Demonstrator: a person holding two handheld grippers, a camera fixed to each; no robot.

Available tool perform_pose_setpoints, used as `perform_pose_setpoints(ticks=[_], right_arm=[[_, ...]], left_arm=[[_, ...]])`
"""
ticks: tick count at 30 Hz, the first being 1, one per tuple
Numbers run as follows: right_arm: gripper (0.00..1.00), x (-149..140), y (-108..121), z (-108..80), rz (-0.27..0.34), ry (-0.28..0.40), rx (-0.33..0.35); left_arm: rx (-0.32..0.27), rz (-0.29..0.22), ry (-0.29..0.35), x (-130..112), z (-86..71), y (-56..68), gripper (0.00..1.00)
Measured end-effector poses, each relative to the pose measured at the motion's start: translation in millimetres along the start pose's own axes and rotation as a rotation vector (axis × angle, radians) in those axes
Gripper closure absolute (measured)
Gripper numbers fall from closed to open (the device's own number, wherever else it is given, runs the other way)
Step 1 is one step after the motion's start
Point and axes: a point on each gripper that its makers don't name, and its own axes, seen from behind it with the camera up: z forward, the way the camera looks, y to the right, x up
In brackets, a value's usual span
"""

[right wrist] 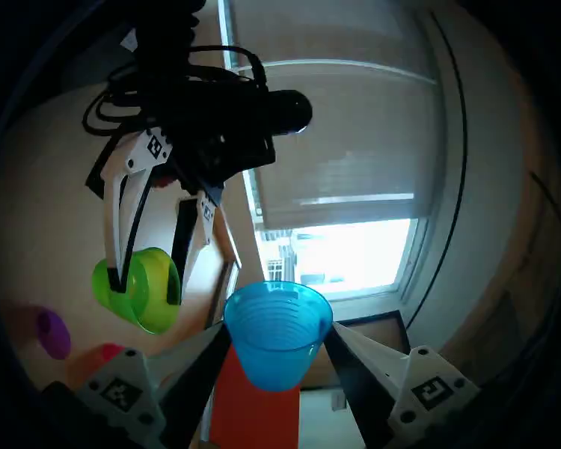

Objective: Pour water

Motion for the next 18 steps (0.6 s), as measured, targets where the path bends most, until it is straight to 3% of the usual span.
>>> perform_pose_setpoints(ticks=[6,18], right_arm=[[0.11,-15,15,3.4,0.097,0.003,-0.012],[0.12,-45,18,2.3,0.362,0.010,-0.016]], left_arm=[[0.001,0.003,-0.004,0,-1.1,0.9,0.11],[0.015,0.010,-0.007,1,-4.1,-3.7,0.11]])
